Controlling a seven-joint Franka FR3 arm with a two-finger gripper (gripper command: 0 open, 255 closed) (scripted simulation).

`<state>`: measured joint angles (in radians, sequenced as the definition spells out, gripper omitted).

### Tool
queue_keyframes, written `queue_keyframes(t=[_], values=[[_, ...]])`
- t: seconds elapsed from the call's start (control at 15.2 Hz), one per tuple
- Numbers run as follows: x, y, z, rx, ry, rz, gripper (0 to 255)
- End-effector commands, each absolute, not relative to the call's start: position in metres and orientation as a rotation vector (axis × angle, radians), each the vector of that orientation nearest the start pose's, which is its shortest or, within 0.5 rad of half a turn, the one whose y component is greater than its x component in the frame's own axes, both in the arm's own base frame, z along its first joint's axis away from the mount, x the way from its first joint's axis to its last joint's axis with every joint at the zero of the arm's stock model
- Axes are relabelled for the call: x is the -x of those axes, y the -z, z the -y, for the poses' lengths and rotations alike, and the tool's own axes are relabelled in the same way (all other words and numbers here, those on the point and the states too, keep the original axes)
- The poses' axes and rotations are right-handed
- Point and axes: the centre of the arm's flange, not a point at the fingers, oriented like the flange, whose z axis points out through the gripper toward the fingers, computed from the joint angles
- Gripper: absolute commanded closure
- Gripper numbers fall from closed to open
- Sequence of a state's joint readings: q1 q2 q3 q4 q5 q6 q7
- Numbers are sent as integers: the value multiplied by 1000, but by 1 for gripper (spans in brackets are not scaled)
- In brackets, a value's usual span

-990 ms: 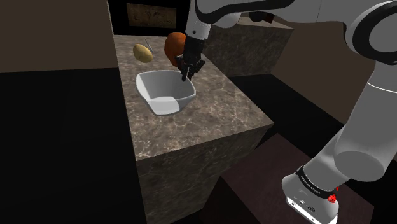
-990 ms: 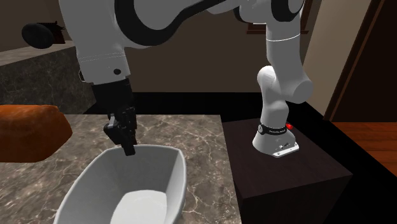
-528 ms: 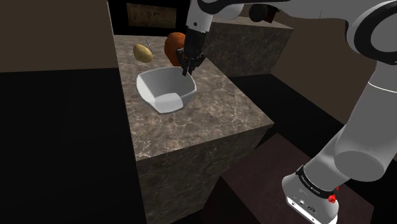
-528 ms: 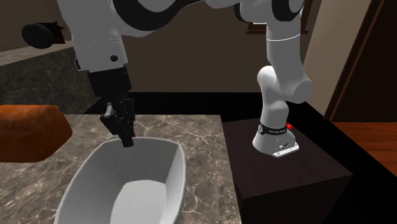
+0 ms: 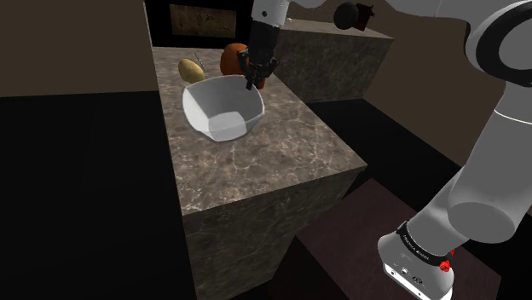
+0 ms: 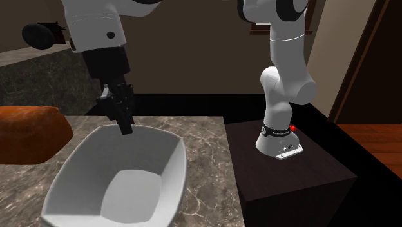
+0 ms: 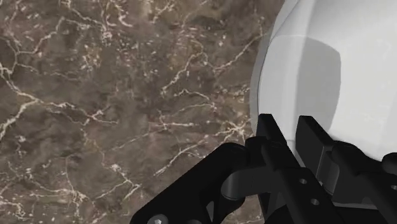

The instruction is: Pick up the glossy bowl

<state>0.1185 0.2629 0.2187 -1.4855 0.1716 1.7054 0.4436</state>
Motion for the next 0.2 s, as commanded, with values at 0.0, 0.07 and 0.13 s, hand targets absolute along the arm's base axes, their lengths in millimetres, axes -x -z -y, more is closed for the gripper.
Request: queue_keyframes(t=[0.0, 0.07, 0.13], values=[[-602, -537, -211, 2934, -175, -204, 255], [-602, -538, -211, 2934, -175, -204, 255], [-602, -538, -211, 2934, -175, -204, 255]])
